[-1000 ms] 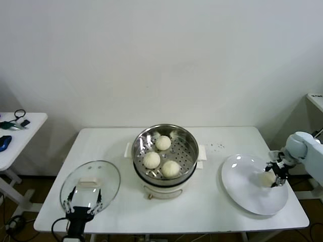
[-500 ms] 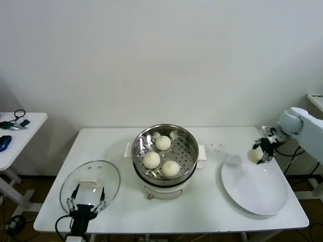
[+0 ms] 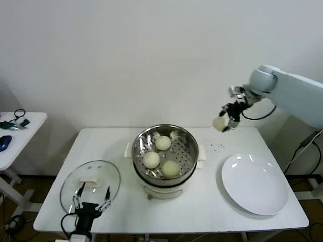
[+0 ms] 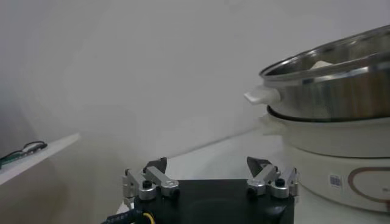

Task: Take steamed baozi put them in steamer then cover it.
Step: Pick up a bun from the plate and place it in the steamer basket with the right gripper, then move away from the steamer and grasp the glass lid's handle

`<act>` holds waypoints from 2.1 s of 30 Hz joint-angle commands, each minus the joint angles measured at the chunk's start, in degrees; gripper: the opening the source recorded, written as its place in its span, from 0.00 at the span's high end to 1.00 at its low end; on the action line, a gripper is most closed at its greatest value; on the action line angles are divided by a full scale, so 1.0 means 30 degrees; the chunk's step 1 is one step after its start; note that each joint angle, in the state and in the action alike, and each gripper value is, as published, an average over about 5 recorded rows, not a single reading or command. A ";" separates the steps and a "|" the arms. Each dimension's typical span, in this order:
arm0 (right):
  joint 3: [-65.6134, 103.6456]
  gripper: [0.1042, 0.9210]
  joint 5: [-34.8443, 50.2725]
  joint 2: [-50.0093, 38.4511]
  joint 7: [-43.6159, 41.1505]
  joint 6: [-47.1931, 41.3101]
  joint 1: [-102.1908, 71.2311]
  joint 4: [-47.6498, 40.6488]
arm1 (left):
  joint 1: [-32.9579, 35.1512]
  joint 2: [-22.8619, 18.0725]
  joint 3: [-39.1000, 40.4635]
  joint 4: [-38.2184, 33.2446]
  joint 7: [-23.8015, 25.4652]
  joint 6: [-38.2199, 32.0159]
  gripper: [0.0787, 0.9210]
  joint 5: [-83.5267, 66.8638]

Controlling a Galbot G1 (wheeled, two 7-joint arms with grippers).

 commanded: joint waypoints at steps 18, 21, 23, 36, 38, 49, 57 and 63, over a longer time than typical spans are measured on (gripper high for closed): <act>-0.4106 0.29 0.5438 0.5925 0.2361 -0.2394 0.0196 0.1917 | -0.0340 0.0469 0.0077 0.0215 0.0011 0.0043 0.12 -0.0356; -0.4261 0.29 0.5134 0.5777 0.2519 -0.2412 -0.0189 0.1854 | -0.0375 0.0519 0.0072 0.0208 0.0012 0.0064 0.12 -0.0375; -0.4338 0.29 0.4926 0.5668 0.2596 -0.2422 -0.0420 0.1775 | -0.0374 0.0533 0.0076 0.0203 0.0013 0.0072 0.12 -0.0381; -0.4048 0.29 0.4060 0.5749 0.2867 -0.2341 -0.1260 0.1124 | -0.0422 0.0526 0.0104 0.0282 0.0017 0.0099 0.12 -0.0386; -0.3973 0.28 0.3984 0.5765 0.2918 -0.2355 -0.1305 0.1140 | -0.0438 0.0515 0.0110 0.0269 0.0017 0.0115 0.12 -0.0381; -0.3251 0.12 0.3376 0.4504 0.2789 -0.2206 -0.0619 0.1919 | -0.0368 0.0490 0.0084 0.0255 0.0010 0.0084 0.12 -0.0373; -0.1766 0.12 0.3463 0.1708 0.3104 -0.0910 0.0713 0.3151 | -0.0451 0.0511 0.0090 0.0233 0.0009 0.0105 0.12 -0.0367; -0.1461 0.12 0.4297 -0.1405 0.8017 0.2468 0.0946 0.4924 | -0.0714 0.0483 -0.0051 0.0253 0.0008 0.0208 0.12 -0.0255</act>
